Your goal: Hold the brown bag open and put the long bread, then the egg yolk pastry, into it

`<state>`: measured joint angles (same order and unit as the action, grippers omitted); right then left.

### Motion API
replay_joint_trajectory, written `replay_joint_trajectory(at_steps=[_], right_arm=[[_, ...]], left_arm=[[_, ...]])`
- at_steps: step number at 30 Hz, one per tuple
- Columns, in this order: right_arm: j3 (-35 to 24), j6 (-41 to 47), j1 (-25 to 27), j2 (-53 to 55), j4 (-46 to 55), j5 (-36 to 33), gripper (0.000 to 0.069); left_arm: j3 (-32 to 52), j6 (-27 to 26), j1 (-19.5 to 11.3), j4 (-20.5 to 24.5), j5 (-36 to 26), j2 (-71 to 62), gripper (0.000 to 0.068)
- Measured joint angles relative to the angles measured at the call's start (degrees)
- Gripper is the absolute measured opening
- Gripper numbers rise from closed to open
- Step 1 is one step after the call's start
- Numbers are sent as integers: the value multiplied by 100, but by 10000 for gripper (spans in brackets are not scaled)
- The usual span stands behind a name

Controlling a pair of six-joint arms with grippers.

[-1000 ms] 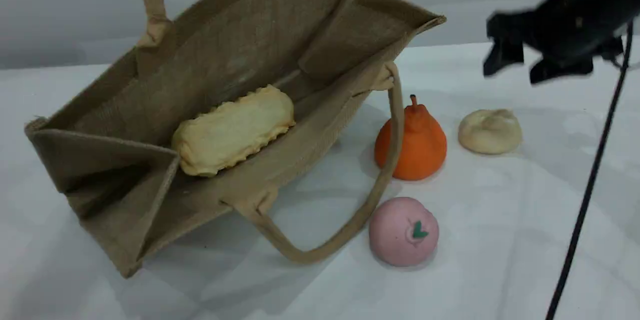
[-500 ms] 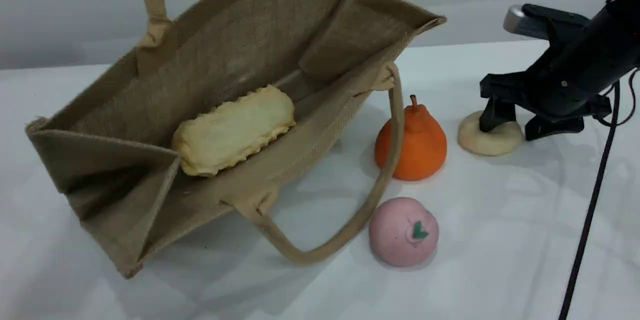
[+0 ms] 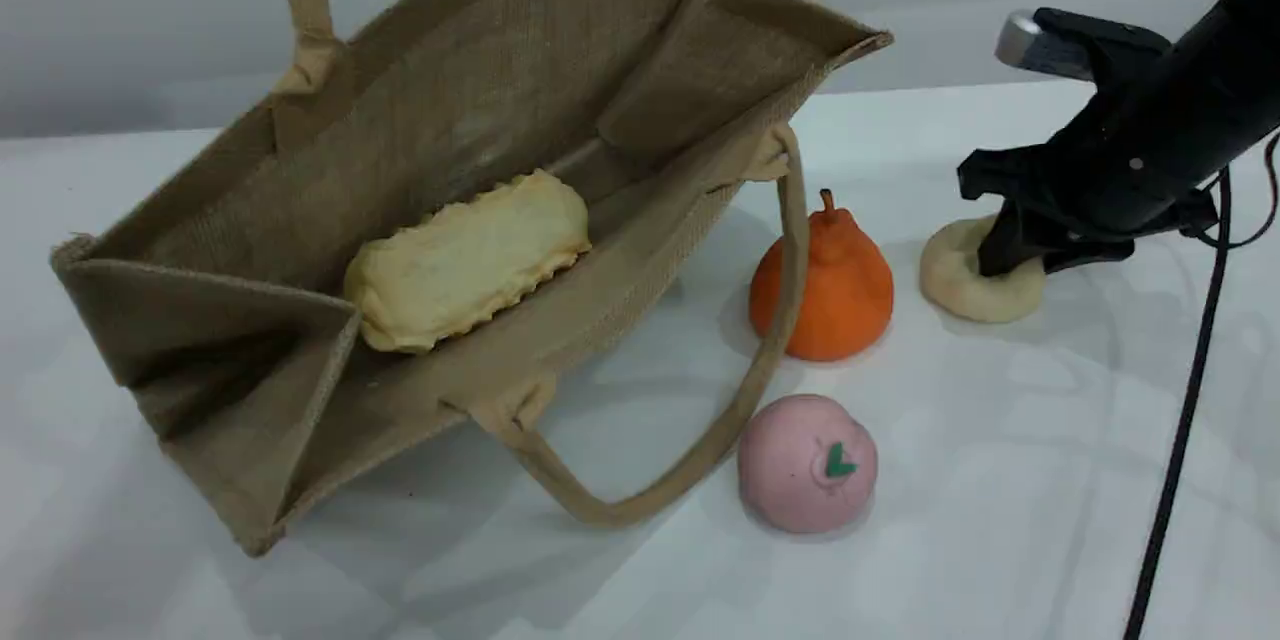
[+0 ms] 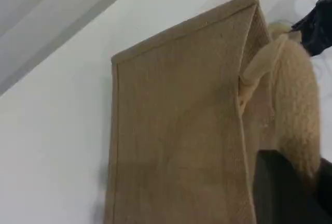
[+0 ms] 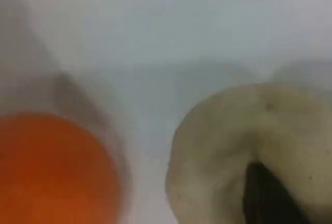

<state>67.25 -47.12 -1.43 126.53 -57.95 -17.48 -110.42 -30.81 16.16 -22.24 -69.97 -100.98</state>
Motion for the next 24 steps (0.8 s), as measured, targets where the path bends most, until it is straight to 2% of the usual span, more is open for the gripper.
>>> replay_joint_trajectory(at_steps=[6,12,18,21,24], right_arm=[[-18,91,445,-696,702,-1019,83],[-7,105,734,-1372,905,-2641,78],[-66,-485,700,-1716,-47,-3949,77],[-121,-918,483,-1832,-772,-4546,69],[-121,-1033,80,-1869,-1258,-4656,66]], left_arm=[[0,0,0,-5,0,0,86],[0,0,0,-5,0,0,86],[0,-12,0,-5,0,0,86],[0,-12,0,-5,0,0,86],[0,-12,0,-5,0,0,86]])
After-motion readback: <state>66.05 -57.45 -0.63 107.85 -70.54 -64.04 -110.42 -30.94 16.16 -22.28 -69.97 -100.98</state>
